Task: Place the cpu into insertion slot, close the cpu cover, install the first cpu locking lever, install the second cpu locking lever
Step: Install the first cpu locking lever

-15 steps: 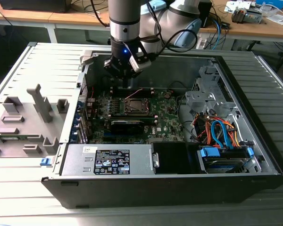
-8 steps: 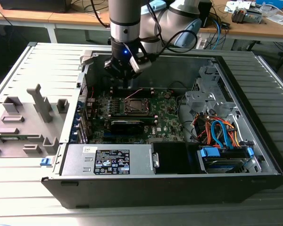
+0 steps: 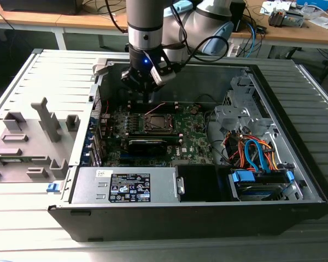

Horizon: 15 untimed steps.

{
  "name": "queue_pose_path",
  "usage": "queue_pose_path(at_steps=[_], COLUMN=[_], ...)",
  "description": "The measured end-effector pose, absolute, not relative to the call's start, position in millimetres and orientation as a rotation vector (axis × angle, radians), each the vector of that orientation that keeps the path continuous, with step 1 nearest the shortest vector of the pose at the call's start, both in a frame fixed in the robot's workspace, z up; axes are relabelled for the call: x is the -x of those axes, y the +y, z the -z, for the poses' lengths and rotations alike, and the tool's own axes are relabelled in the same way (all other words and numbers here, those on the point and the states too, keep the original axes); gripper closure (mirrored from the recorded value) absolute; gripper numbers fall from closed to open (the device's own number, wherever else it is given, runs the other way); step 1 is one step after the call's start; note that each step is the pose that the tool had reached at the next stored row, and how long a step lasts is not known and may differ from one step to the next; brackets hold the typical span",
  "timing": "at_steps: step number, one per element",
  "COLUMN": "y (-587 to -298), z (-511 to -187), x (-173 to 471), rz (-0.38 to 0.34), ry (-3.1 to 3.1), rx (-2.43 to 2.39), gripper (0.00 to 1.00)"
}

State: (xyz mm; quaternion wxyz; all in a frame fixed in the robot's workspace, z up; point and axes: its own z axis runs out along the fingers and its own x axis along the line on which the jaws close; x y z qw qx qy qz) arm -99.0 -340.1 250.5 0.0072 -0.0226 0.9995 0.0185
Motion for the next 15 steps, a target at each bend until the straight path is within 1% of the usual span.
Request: queue_pose_path(at_steps=[15], y=[-340.1], z=[-246.5], x=[97.6], rz=[-0.058], ry=[3.126], rx=[0.071], gripper=[0.89])
